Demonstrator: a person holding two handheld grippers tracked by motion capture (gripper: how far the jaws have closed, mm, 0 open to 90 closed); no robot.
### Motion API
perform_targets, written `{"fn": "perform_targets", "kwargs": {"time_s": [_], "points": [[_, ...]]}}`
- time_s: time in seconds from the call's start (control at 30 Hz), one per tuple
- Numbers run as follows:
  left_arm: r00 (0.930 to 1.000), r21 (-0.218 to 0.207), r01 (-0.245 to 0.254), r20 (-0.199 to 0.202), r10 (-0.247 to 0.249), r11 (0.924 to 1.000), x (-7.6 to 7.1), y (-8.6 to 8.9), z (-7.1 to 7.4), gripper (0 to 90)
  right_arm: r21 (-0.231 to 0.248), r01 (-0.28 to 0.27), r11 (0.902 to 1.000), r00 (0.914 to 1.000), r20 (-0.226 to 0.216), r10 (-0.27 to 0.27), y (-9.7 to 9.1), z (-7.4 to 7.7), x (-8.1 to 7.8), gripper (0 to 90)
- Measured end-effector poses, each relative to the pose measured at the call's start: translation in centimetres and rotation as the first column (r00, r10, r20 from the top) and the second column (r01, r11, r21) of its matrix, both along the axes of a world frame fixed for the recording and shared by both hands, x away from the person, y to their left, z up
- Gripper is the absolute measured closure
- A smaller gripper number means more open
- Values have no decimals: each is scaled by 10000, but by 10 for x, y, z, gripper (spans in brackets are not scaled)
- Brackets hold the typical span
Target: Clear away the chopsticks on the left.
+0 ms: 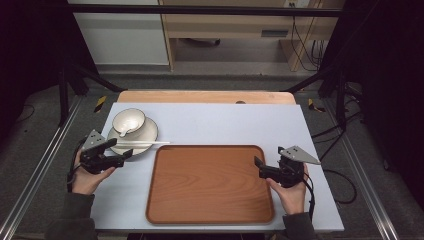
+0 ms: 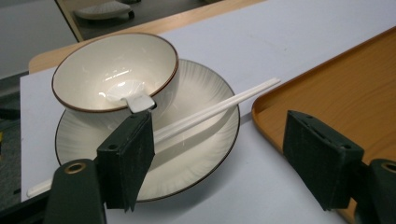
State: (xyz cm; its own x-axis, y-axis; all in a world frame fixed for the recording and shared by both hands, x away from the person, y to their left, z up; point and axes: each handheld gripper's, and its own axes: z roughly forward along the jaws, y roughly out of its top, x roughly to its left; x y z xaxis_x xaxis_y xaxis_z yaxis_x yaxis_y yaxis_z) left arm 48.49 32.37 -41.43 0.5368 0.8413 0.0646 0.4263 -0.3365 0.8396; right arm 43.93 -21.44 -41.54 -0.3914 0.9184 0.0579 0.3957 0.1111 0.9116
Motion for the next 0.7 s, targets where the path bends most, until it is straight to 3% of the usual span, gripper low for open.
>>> {"fn": "perform_targets", "kwargs": {"time_s": [0.07, 0.4, 0.7], "points": [[10000, 288, -3, -88, 5, 9996, 3, -1, -4, 252, 14, -42, 10000, 10000, -19, 42, 1, 0, 0, 99], [9994, 634, -237, -254, 254, 9977, 26, 4, -21, 290, -121, -113, 9999, 9999, -73, 112, 3, -3, 1, 102], [9990, 531, -303, -313, 320, 9981, 41, 9, -35, 345, -252, -153, 9996, 9998, -152, 149, 5, -4, 2, 103]]}}
